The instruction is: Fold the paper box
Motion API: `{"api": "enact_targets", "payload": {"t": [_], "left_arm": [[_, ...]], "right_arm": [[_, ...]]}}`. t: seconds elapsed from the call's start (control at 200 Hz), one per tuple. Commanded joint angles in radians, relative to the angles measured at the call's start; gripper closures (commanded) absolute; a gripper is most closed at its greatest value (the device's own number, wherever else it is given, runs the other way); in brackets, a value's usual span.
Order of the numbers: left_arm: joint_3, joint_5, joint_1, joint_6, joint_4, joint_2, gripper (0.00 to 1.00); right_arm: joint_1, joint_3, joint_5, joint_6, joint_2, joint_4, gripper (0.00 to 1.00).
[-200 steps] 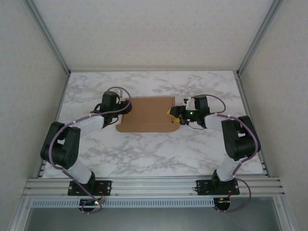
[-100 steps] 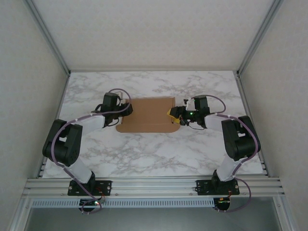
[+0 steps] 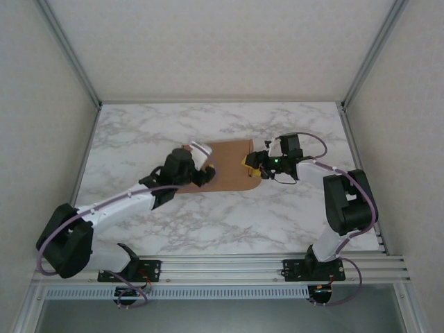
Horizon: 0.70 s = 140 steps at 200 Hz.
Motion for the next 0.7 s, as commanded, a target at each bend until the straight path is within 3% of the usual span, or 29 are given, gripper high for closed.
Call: {"api": "enact_targets", "payload": {"t": [0.0,0.411,0.696], "left_arm": [[-0.003,-0.086,-0.006,0.213,-0.039,0.034,0.36],[0.06,-0.187,-0.058,0.299,0.017,0.231,0.39],[0.035,-0.357,-0.087,0.338,0.216,0.308,0.54]], "right_arm": [[0.003,0.008,0.034,-0.045,-0.011,-0.064,0.56],[0.02,-0.001,-0.011,-0.03,-0.013,-0.041,0.56],[0.048,-0.01,-0.065,0.007,-0.021,-0.022,0.56]]}}
